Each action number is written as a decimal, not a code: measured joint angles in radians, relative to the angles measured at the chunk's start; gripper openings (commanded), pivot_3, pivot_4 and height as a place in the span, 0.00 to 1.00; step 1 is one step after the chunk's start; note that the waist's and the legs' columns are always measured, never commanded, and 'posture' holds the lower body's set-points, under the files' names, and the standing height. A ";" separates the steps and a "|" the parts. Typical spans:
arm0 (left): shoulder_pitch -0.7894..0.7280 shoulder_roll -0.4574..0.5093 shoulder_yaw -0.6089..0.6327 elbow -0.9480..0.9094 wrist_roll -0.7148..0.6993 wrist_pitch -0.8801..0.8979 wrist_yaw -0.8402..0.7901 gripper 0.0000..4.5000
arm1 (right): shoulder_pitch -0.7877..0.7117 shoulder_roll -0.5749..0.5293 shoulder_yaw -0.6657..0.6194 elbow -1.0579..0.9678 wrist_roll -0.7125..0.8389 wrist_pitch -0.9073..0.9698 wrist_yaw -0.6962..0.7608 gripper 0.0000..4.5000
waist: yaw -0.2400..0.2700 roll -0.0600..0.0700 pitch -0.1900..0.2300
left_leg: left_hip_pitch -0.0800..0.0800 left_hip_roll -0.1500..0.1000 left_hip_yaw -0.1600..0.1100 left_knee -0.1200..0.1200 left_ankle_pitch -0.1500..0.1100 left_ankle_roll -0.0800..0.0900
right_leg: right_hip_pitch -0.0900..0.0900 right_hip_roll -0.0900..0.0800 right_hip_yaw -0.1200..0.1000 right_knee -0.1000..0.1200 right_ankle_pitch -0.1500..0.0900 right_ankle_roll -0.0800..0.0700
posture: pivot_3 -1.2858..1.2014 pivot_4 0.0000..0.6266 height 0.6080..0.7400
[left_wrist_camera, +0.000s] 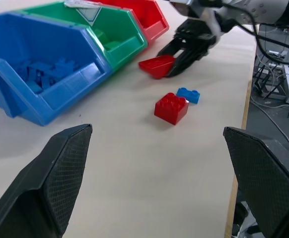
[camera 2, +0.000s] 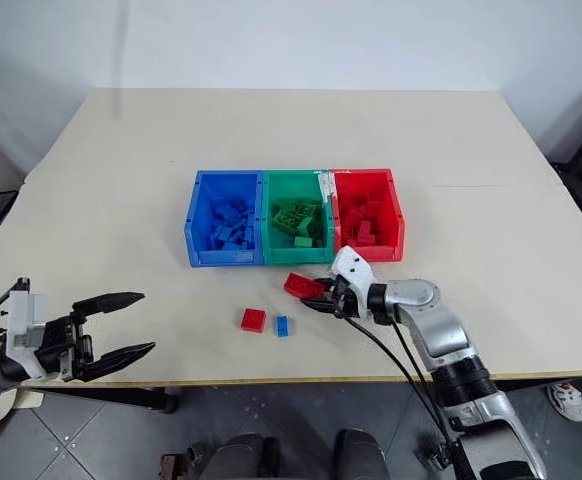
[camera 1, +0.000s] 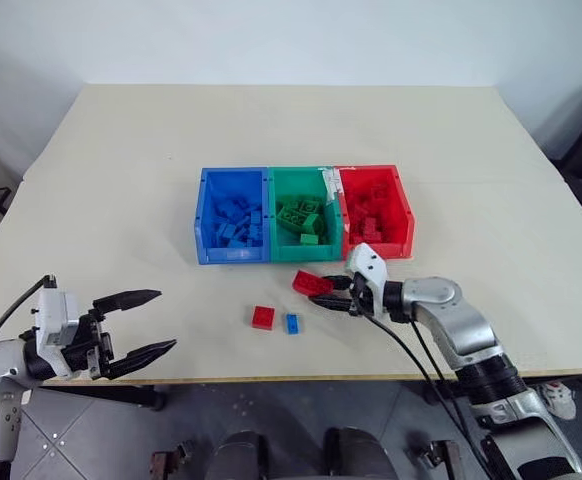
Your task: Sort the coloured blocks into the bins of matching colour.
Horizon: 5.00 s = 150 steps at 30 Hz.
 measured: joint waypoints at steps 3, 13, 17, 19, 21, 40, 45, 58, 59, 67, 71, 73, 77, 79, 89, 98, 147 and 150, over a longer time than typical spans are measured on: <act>-0.028 -0.005 -0.013 0.021 0.001 -0.002 -0.004 1.00 | -0.030 -0.057 -0.103 -0.072 0.085 0.063 0.015 0.33 | -0.001 0.000 0.000 | 0.001 0.000 0.000 0.000 0.000 0.000 | 0.001 0.000 0.000 -0.001 0.000 0.000 | 0.52 0.24 1.00; -0.099 -0.021 -0.060 0.078 0.011 -0.021 -0.009 1.00 | -0.327 -0.073 -0.203 0.345 0.003 -0.090 -0.082 0.49 | -0.004 -0.001 0.000 | 0.000 0.000 0.002 -0.001 0.000 0.000 | -0.001 0.001 -0.001 0.000 0.000 0.000 | 0.52 0.24 1.00; -0.123 -0.032 -0.080 0.085 0.018 -0.030 -0.009 1.00 | -0.381 -0.037 -0.166 0.519 -0.060 -0.203 -0.073 0.78 | -0.006 -0.001 0.000 | 0.000 0.000 0.003 0.000 0.000 0.000 | -0.001 0.001 -0.001 0.001 0.000 0.000 | 0.52 0.24 1.00; -0.126 -0.032 -0.083 0.088 0.020 -0.031 -0.009 1.00 | -0.399 -0.033 -0.152 0.569 -0.084 -0.237 -0.068 0.93 | -0.006 -0.001 0.000 | 0.000 0.000 0.004 0.000 0.001 0.000 | -0.001 0.001 -0.001 0.001 0.000 0.000 | 0.52 0.24 1.00; -0.126 -0.032 -0.083 0.094 0.020 -0.036 -0.008 1.00 | -0.416 -0.041 -0.146 0.598 -0.106 -0.263 -0.056 1.00 | -0.005 -0.001 0.000 | 0.000 0.000 0.003 0.000 0.001 0.000 | -0.001 0.002 -0.001 0.001 0.000 0.000 | 0.52 0.24 1.00; -0.108 -0.049 -0.081 0.101 0.020 -0.048 -0.017 1.00 | -0.002 -0.433 -0.218 0.285 0.102 -0.286 0.508 1.00 | 0.009 -0.001 0.000 | 0.001 0.000 0.003 0.001 0.000 0.001 | 0.002 0.001 -0.001 -0.003 0.000 0.000 | 0.52 0.24 1.00; -0.119 -0.048 -0.081 0.114 0.020 -0.052 -0.031 1.00 | 0.009 -0.440 -0.219 0.277 0.108 -0.304 0.508 1.00 | 0.005 -0.001 0.000 | 0.001 0.000 0.003 0.001 0.000 0.001 | 0.002 0.001 -0.001 -0.003 0.000 0.000 | 0.52 0.24 1.00; -0.083 -0.041 -0.079 0.085 0.020 -0.050 -0.036 1.00 | 0.065 -0.288 -0.144 -0.014 0.147 -0.194 0.400 1.00 | 0.007 -0.001 0.000 | 0.000 0.000 0.001 0.001 0.000 0.001 | 0.002 0.000 -0.001 -0.003 0.000 0.000 | 0.52 0.24 1.00; -0.068 -0.041 -0.079 0.066 0.020 -0.047 -0.033 1.00 | 0.065 -0.283 -0.143 -0.020 0.150 -0.190 0.394 1.00 | 0.009 -0.001 0.000 | 0.000 0.000 0.001 0.001 0.000 0.001 | 0.002 0.000 -0.001 -0.004 0.000 0.000 | 0.52 0.24 1.00; 0.002 -0.079 -0.165 -0.224 0.025 0.060 0.124 1.00 | 0.063 -0.283 -0.170 -0.002 0.219 -0.198 0.470 1.00 | 0.026 -0.001 0.000 | 0.000 -0.001 -0.001 0.002 0.000 0.001 | 0.004 -0.001 0.002 -0.005 0.000 0.000 | 0.52 0.24 1.00; -0.060 -0.116 -0.296 -0.399 0.089 0.182 0.309 1.00 | 0.052 -0.377 -0.173 0.106 0.241 -0.263 0.509 1.00 | 0.028 0.000 0.000 | 0.000 -0.002 -0.001 0.002 0.000 0.002 | 0.005 -0.001 0.002 -0.006 0.000 0.000 | 0.52 0.24 1.00; -0.120 -0.162 -0.380 -0.474 0.137 0.277 0.436 1.00 | 0.018 -0.423 -0.163 0.189 0.237 -0.298 0.512 1.00 | 0.025 0.000 0.000 | 0.001 -0.002 0.000 0.002 0.000 0.002 | 0.007 0.000 0.002 -0.006 0.000 0.000 | 0.52 0.24 1.00; -0.212 -0.285 -0.548 -0.575 0.201 0.477 0.664 1.00 | -0.036 -0.456 -0.118 0.286 0.235 -0.341 0.516 1.00 | 0.024 -0.001 0.000 | 0.001 0.000 0.001 0.002 0.001 0.001 | 0.006 0.003 0.002 -0.006 0.000 0.000 | 0.52 0.24 1.00; -0.234 -0.313 -0.612 -0.603 0.227 0.552 0.736 1.00 | -0.044 -0.467 -0.098 0.305 0.236 -0.352 0.517 1.00 | 0.025 -0.001 0.000 | 0.001 0.000 0.002 0.003 0.001 0.001 | 0.007 0.003 0.002 -0.006 0.000 0.000 | 0.52 0.24 1.00; -0.259 -0.453 -0.751 -0.678 0.292 0.883 0.993 1.00 | -0.073 -0.502 -0.052 0.327 0.256 -0.358 0.518 1.00 | 0.049 -0.001 0.000 | -0.001 0.000 0.002 0.004 0.001 0.002 | 0.007 0.002 0.002 -0.010 0.000 0.000 | 0.52 0.24 1.00; -0.243 -0.447 -0.750 -0.689 0.289 0.981 1.029 1.00 | -0.078 -0.522 -0.039 0.348 0.270 -0.353 0.518 1.00 | 0.051 -0.001 0.000 | 0.000 0.000 0.001 0.005 0.001 0.002 | 0.010 0.003 0.001 -0.013 0.000 0.000 | 0.52 0.24 1.00; -0.317 -0.390 -0.832 -0.616 0.363 1.075 1.052 0.33 | 0.000 -0.534 -0.121 0.312 0.248 -0.322 0.518 1.00 | 0.053 -0.001 0.000 | 0.001 0.000 -0.003 0.005 0.001 0.002 | 0.017 0.003 -0.001 -0.020 0.000 0.000 | 0.52 0.24 1.00; -0.317 -0.397 -0.834 -0.591 0.373 1.030 1.053 0.33 | -0.001 -0.534 -0.130 0.312 0.247 -0.321 0.518 1.00 | 0.053 -0.001 0.000 | 0.001 -0.001 -0.003 0.005 0.001 0.002 | 0.017 0.003 -0.001 -0.020 0.000 0.000 | 0.52 0.24 1.00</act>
